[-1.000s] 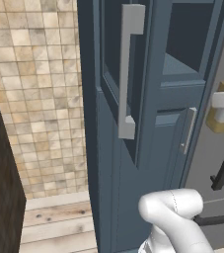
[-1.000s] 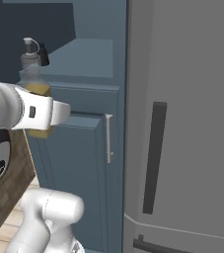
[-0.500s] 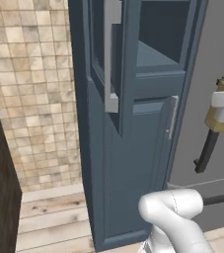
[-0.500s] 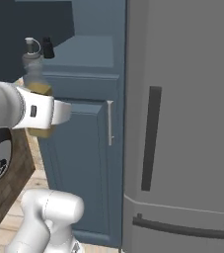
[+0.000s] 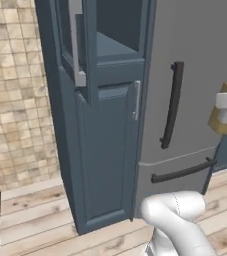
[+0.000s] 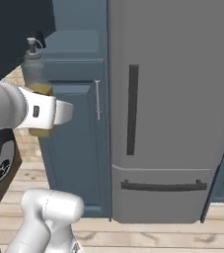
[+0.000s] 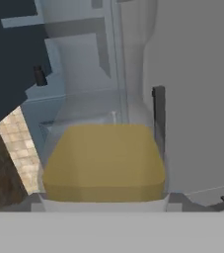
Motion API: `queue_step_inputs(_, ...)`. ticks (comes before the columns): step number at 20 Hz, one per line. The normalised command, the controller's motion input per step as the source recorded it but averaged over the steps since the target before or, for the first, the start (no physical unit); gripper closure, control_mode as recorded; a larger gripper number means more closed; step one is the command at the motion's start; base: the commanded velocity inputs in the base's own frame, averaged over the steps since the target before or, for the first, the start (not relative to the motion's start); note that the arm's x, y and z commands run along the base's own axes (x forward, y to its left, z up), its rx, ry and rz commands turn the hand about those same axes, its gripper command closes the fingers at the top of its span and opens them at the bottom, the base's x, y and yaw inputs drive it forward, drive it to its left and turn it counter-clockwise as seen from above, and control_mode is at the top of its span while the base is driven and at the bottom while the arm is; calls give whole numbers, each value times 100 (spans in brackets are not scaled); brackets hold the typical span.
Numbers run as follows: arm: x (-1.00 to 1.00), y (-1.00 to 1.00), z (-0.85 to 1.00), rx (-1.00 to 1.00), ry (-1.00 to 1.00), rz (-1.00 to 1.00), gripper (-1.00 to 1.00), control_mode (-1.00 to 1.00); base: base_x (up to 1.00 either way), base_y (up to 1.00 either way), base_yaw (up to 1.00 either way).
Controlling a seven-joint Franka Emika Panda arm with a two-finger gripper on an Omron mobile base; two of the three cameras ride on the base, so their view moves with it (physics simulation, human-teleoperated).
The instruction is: Move the oil and vinegar bottle and shaker from the cabinet to the dining counter.
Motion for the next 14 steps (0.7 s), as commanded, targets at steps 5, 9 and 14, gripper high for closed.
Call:
queue_step_inputs(5, 0, 0, 0, 0, 0, 0, 100, 100, -43, 3, -60)
queue_step_inputs(9, 0, 0, 0, 0, 0, 0, 100, 100, -36, 4, -66)
queue_step_inputs(14, 0, 0, 0, 0, 0, 0, 100, 100, -25, 3, -71)
